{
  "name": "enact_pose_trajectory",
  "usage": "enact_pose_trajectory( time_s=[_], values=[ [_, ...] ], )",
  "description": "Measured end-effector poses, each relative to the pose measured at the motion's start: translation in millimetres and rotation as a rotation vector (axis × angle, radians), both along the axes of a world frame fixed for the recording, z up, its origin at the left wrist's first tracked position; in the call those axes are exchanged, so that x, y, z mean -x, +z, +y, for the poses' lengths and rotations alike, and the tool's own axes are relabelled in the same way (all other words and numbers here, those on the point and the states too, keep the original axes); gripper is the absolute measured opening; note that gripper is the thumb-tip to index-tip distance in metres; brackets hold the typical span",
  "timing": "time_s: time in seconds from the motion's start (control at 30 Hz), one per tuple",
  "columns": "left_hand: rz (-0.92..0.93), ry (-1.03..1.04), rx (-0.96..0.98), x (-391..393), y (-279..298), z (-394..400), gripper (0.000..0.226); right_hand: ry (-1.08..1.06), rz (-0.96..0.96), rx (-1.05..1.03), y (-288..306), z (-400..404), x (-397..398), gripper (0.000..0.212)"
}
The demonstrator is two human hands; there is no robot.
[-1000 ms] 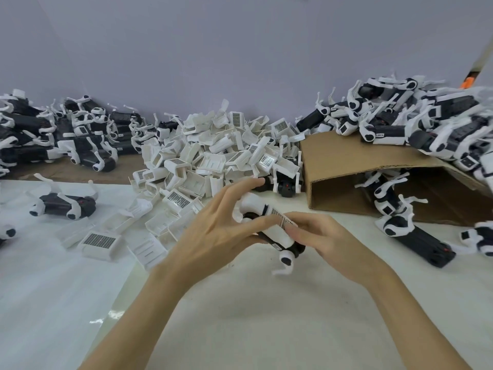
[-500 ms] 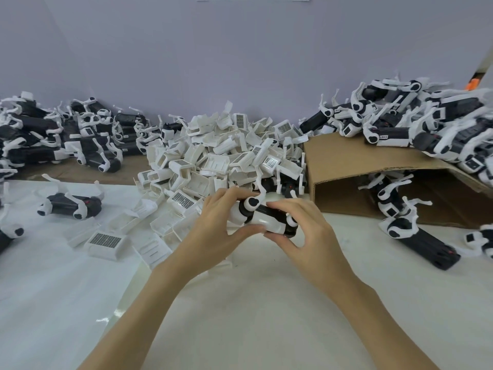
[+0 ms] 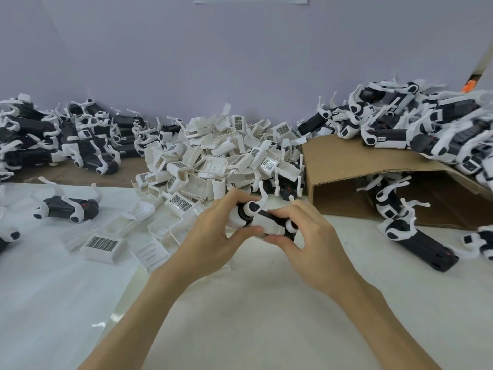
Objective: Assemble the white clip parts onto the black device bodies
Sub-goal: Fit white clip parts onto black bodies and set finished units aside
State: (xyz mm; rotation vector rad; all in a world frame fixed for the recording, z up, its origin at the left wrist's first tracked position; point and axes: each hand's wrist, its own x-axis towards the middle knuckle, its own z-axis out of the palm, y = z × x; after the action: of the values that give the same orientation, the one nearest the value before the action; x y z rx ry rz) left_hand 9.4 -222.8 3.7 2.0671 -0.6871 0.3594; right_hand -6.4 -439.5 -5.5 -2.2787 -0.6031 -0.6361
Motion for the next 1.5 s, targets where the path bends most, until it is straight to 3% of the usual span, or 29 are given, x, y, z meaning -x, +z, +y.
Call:
enact_pose_trajectory(
  time_s=[0.1, 0.23, 0.37, 0.43, 0.67, 0.87, 1.23, 1.37, 1.5],
  values=[
    [-0.040, 0.006, 0.003, 0, 3, 0, 0.034, 0.013, 0.020, -0.004, 0, -2, 0, 0.027],
    [0.060, 0.029, 0.030, -3, 4, 4, 0.039, 0.078, 0.100, -0.097, -6, 1, 0, 0.030],
    [0.187, 0.026, 0.120, -4, 1, 4, 0.053, 0.096, 0.209, -0.292, -9, 10, 0, 0.080],
    [0.231, 0.042, 0.191, -3, 0, 1, 0.049, 0.102, 0.205, -0.340, -11, 13, 1, 0.087],
    [0.314, 0.015, 0.352, -1, 0, -7, 0.034, 0.126, 0.304, -0.429, -9, 11, 0, 0.065],
    [0.349, 0.008, 0.289, -2, 3, -3, 0.036, 0.123, 0.392, -0.478, -8, 9, 0, 0.062],
    [0.391, 0.087, 0.386, -2, 0, -12, 0.009, 0.119, 0.462, -0.533, -2, 7, 0, 0.036],
    [0.459, 0.241, 0.462, -2, -3, -15, 0.021, 0.112, 0.408, -0.324, -7, 14, 6, 0.052],
    [0.461, 0.273, 0.415, -1, -2, -13, 0.042, -0.024, 0.121, 0.046, -14, 23, 9, 0.065]
  ],
)
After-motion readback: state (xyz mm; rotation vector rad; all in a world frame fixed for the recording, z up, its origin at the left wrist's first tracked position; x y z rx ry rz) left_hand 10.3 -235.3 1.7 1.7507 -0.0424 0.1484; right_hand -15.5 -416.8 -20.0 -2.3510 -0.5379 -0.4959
